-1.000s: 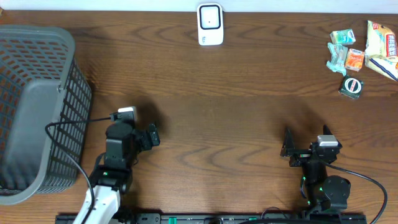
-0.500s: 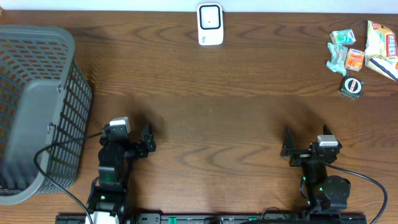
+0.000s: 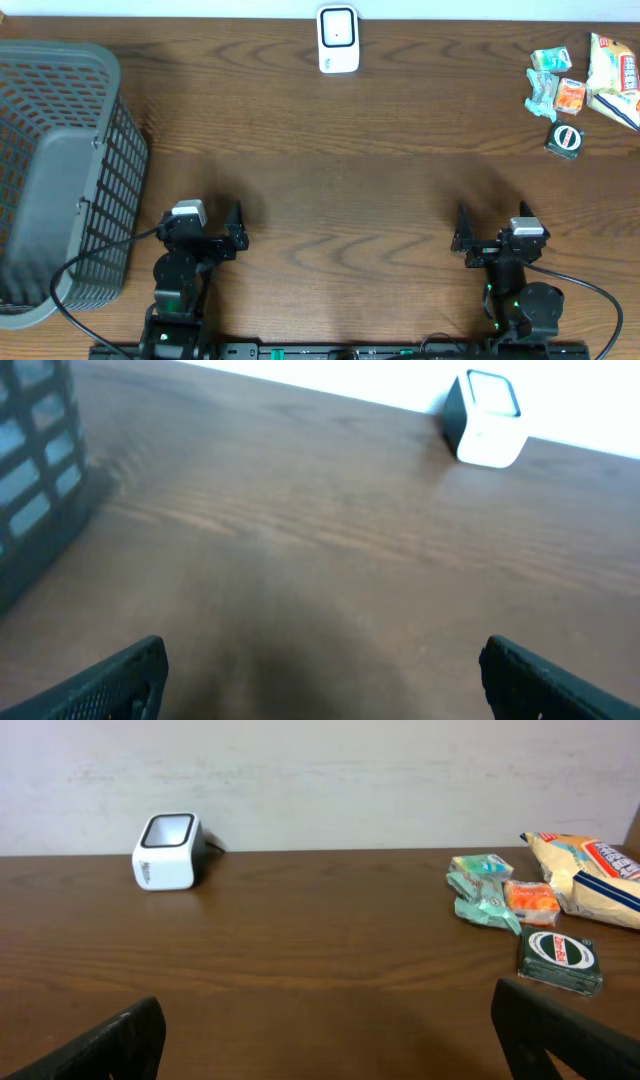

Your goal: Scan the item barcode

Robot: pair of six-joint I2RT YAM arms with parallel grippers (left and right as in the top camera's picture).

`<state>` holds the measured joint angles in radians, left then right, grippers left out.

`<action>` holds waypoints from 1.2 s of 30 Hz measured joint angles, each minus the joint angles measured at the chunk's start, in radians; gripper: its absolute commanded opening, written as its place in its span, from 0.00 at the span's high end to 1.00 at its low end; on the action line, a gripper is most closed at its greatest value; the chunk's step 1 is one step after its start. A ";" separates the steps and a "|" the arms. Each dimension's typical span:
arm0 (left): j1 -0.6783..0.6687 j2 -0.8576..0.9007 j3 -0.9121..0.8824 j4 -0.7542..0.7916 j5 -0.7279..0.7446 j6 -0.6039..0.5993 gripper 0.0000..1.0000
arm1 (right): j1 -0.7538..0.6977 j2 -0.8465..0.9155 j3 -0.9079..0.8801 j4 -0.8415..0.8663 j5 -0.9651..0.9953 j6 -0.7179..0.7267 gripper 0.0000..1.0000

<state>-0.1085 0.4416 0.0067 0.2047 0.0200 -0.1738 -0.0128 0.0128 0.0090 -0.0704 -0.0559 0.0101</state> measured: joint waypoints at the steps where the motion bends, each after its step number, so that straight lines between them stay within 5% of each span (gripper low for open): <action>1: 0.002 -0.017 0.000 -0.026 0.000 0.000 0.03 | 0.000 0.000 0.000 0.000 0.000 0.000 0.01; 6: 0.002 -0.156 0.000 -0.201 0.002 0.013 0.02 | 0.000 0.000 0.000 0.000 0.000 0.000 0.01; 13: 0.002 -0.335 0.011 -0.231 0.008 0.029 0.03 | 0.000 -0.001 -0.001 0.001 0.000 0.000 0.01; 36: 0.002 -0.406 0.013 -0.235 0.007 0.097 0.02 | 0.000 -0.001 0.000 0.000 0.000 0.000 0.01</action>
<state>-0.1062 0.0360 0.0193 -0.0299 0.0273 -0.0765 -0.0128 0.0120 0.0086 -0.0700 -0.0555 0.0101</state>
